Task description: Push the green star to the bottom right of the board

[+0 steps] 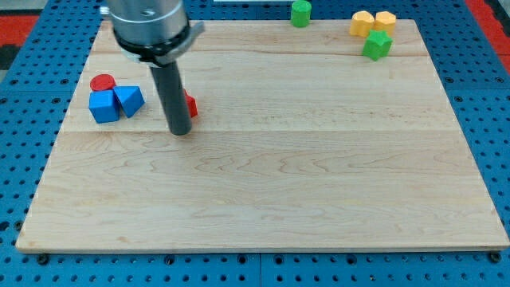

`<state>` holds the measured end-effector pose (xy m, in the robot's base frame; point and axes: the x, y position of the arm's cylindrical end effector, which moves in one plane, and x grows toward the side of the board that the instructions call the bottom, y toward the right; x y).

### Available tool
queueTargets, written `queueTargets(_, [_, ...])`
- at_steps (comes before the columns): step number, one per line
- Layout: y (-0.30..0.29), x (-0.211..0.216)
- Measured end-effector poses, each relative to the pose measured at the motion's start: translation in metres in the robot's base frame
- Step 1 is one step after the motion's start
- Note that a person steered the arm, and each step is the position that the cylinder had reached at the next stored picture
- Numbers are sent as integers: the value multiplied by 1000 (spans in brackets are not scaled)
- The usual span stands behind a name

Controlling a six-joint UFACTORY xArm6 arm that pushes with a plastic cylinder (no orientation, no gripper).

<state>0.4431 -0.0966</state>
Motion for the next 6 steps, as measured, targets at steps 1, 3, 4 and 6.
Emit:
queueTargets(1, [6,-16])
queueTargets(3, [41,-37])
queueTargets(4, [185,-70])
queueTargets(6, [413,-158])
